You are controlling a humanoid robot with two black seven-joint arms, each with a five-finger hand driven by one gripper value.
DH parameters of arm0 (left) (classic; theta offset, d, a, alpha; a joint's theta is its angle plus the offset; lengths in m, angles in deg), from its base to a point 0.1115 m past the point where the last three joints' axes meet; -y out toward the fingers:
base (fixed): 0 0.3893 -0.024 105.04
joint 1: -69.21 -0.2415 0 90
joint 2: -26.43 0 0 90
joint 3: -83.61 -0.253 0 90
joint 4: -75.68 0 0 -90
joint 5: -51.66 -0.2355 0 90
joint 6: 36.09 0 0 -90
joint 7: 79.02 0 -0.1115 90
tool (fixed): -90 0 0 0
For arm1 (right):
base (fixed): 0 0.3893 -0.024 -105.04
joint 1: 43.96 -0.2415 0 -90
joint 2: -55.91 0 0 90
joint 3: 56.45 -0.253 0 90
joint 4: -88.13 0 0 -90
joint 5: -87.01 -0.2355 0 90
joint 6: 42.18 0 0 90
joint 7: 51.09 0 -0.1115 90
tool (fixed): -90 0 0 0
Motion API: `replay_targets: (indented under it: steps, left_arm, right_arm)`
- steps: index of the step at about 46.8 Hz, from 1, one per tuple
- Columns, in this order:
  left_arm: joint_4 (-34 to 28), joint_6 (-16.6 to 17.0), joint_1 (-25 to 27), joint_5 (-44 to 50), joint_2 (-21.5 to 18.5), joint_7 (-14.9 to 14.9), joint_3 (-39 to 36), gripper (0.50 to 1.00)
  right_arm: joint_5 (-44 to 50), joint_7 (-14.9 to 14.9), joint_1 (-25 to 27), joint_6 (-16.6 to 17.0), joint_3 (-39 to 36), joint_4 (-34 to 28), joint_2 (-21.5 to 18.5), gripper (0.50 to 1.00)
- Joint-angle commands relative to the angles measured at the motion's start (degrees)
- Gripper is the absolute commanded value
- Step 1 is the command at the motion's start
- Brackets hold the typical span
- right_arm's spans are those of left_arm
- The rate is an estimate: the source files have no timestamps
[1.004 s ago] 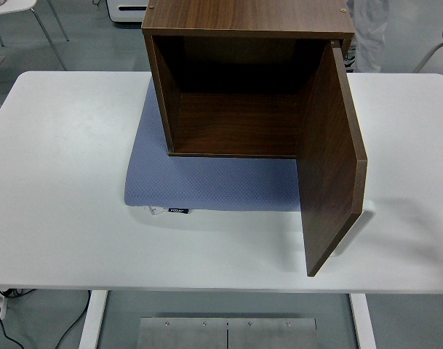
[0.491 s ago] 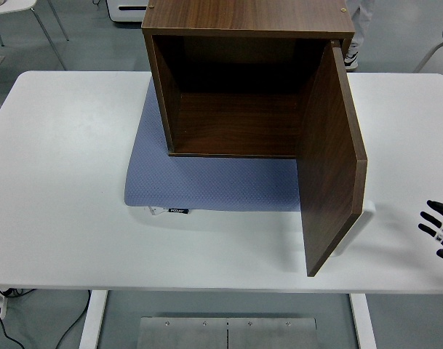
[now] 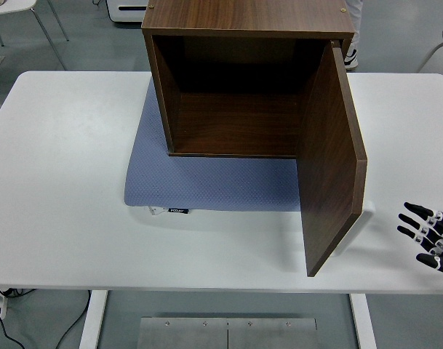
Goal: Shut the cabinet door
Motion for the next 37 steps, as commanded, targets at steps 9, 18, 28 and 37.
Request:
replay_targets:
  steps: [9, 18, 28, 37]
  left_arm:
    - [-0.02, 0.0, 0.0, 0.0, 0.0, -0.03, 0.0, 1.0]
    - [-0.02, 0.0, 0.0, 0.0, 0.0, 0.06, 0.0, 1.0]
    - [0.07, 0.0, 0.0, 0.0, 0.0, -0.03, 0.0, 1.0]
    - [-0.02, 0.0, 0.0, 0.0, 0.0, 0.06, 0.0, 1.0]
  right_arm:
    - [1.32, 0.96, -2.0, 0.0, 1.72, 0.9, -0.97, 1.0]
    - [1.4, 1.23, -3.76, 0.0, 3.13, 0.81, -1.5, 1.0]
    - [1.49, 1.23, -6.48, 0.0, 5.59, 0.81, -2.55, 1.0]
    - [1.58, 1.31, -8.15, 0.0, 7.61, 0.81, -3.43, 1.0]
